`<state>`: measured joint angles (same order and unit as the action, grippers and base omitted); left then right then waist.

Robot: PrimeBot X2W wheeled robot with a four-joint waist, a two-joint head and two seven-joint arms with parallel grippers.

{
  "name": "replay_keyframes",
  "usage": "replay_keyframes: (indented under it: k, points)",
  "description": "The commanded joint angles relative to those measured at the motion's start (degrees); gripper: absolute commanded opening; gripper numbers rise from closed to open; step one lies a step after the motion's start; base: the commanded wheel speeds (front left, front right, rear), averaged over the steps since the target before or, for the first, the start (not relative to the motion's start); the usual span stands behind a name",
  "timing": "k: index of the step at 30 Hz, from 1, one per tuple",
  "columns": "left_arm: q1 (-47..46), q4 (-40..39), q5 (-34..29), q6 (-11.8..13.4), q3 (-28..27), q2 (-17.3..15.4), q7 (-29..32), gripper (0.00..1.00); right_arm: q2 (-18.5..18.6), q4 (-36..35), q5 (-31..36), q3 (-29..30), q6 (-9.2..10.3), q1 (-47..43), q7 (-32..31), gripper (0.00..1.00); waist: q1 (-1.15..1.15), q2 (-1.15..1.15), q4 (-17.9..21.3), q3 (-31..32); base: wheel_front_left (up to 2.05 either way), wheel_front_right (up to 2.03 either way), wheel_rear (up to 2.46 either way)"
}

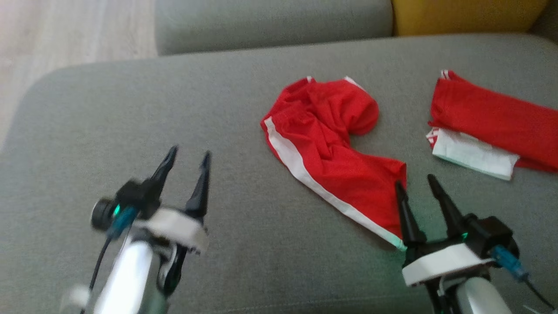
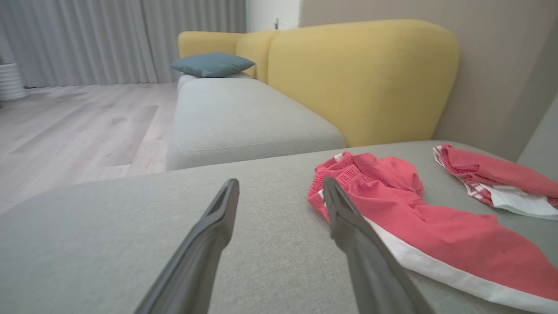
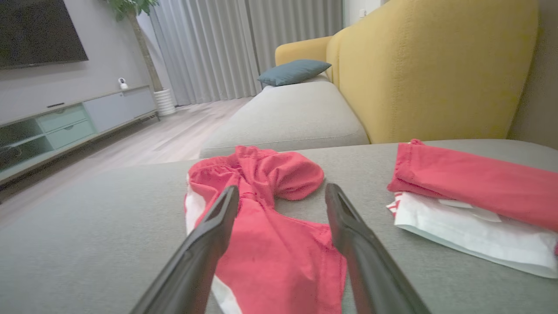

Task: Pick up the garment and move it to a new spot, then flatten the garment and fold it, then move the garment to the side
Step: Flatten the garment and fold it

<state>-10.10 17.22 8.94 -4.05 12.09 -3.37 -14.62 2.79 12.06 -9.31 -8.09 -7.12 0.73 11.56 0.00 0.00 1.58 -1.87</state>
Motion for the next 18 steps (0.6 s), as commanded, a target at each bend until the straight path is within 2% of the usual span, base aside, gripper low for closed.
replay_keyframes:
  k: [1,4,8,13,18]
  points:
    - [-6.4,0.7,-0.9,-1.1,-0.1,-1.3,0.4,1.0,0.1,-2.4,0.6,-0.4,-0.36,3.2,0.1,1.0,0.0,0.0,1.5,-2.9,0.0,0.0,0.0]
    - [-13.4,6.2,-0.5,-2.7,3.1,-2.5,3.0,1.0,0.1,-3.2,1.0,0.6,-0.36,4.7,0.1,1.0,0.0,0.0,3.1,-6.0,0.0,0.0,0.0]
    - [-22.6,13.1,1.6,-3.4,8.5,-3.9,6.2,1.0,0.1,-4.2,0.7,0.9,-0.36,6.3,0.5,1.0,0.0,0.0,5.2,-9.8,0.0,0.0,0.0]
    - [-32.6,19.9,6.3,-3.4,19.5,-8.0,9.0,1.0,0.1,-4.9,0.5,0.4,-0.36,7.6,1.1,1.0,0.0,0.0,7.5,-13.7,0.0,0.0,0.0]
    - [-38.8,24.1,11.0,-3.4,29.2,-11.9,9.4,1.0,0.1,-5.0,0.3,0.5,-0.36,8.5,1.7,1.0,0.0,0.0,8.8,-15.7,0.0,0.0,0.0]
